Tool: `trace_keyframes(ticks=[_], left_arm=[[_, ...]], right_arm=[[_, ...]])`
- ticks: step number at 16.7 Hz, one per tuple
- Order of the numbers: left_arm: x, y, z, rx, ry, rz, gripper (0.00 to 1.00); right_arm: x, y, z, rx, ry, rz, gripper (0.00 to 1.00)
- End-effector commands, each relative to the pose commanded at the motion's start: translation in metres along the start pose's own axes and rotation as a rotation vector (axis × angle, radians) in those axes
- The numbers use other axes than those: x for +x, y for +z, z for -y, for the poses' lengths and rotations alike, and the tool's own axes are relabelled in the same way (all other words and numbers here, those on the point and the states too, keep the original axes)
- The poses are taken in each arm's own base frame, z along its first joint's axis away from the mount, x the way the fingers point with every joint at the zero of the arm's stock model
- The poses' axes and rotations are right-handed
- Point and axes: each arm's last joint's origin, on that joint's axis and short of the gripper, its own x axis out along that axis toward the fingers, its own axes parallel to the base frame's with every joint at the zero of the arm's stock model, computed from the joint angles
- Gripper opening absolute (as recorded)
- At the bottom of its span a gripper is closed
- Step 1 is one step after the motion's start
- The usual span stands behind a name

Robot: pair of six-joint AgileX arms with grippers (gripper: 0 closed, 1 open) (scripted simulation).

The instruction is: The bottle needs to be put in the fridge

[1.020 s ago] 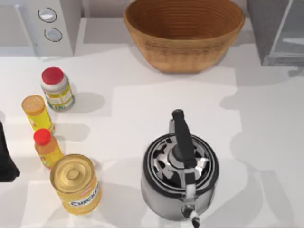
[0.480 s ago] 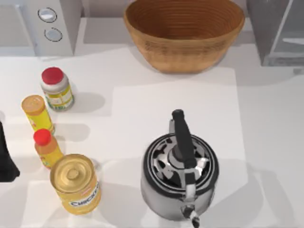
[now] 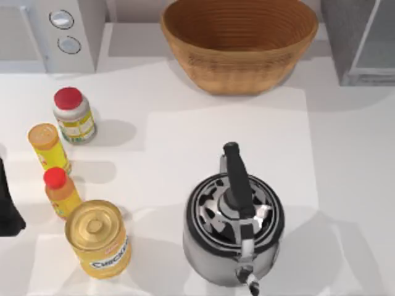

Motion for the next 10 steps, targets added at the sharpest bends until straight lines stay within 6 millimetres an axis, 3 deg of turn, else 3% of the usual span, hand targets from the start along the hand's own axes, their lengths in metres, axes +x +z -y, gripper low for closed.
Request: trace_keyframes(ticks=[6,10], left_arm=[[0.0,0.0,0.0,0.0,0.0,0.0,1.0],[0.0,0.0,0.0,0.0,0.0,0.0,1.0]], right_arm=[[0.045,-0.003,-0.006,0.008,0.018,-0.016,0.01],[0.052,-0.005,-0.007,0.009,0.016,-0.025,0.01]])
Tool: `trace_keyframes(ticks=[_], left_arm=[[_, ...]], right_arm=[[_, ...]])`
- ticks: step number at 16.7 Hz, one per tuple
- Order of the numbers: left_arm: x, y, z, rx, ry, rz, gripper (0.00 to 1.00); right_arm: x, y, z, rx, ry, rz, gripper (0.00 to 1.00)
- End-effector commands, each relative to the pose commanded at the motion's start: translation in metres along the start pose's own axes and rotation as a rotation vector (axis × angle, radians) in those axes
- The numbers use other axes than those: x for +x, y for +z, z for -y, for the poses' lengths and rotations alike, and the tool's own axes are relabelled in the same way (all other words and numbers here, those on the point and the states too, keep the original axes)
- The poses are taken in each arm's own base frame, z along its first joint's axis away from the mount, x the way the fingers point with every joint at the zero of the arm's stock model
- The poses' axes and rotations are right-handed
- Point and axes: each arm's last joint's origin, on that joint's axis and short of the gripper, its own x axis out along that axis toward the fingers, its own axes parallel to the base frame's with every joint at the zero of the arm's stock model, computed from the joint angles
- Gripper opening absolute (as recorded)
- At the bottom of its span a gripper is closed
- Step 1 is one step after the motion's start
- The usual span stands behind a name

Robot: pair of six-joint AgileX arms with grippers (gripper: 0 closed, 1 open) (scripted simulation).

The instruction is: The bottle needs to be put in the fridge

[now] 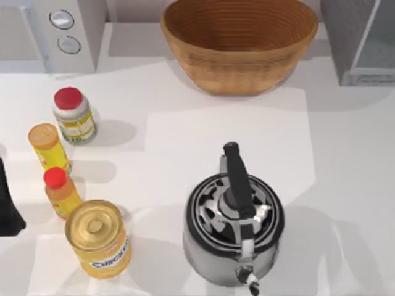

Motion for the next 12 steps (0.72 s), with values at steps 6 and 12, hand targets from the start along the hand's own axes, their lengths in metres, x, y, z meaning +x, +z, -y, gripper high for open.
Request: trace_keyframes(ticks=[6,12], left_arm=[[0.0,0.0,0.0,0.0,0.0,0.0,1.0],[0.0,0.0,0.0,0.0,0.0,0.0,1.0]], right_arm=[[0.0,0.0,0.0,0.0,0.0,0.0,0.31],[0.0,0.0,0.0,0.0,0.0,0.0,0.76]])
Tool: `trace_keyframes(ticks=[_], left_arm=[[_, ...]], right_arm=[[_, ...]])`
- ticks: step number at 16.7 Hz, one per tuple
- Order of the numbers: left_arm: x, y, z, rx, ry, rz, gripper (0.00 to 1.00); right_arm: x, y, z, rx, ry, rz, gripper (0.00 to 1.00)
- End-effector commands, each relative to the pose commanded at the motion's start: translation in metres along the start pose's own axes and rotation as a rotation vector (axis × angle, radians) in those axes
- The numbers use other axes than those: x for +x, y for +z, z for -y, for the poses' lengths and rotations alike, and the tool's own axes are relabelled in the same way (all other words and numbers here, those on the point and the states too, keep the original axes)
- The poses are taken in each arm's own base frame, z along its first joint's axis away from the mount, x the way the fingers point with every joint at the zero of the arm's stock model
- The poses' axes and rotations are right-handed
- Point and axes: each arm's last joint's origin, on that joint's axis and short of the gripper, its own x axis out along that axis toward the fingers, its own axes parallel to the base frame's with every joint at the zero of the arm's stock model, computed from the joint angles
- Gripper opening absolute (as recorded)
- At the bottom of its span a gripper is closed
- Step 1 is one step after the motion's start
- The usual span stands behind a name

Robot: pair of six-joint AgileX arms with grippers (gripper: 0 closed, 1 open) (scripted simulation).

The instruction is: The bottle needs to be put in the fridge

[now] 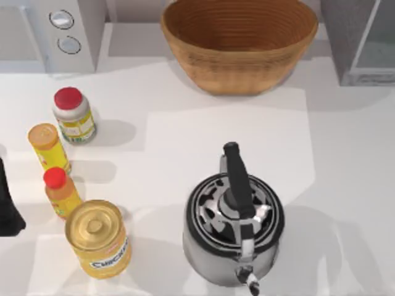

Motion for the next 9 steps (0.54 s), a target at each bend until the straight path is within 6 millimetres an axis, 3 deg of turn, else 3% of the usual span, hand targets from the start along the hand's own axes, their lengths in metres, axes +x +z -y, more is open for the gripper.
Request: trace_keyframes(ticks=[3,9], left_arm=[[0.0,0.0,0.0,0.0,0.0,0.0,1.0],[0.0,0.0,0.0,0.0,0.0,0.0,1.0]], right_arm=[[0.0,0.0,0.0,0.0,0.0,0.0,0.98],[0.0,0.0,0.0,0.0,0.0,0.0,1.0]])
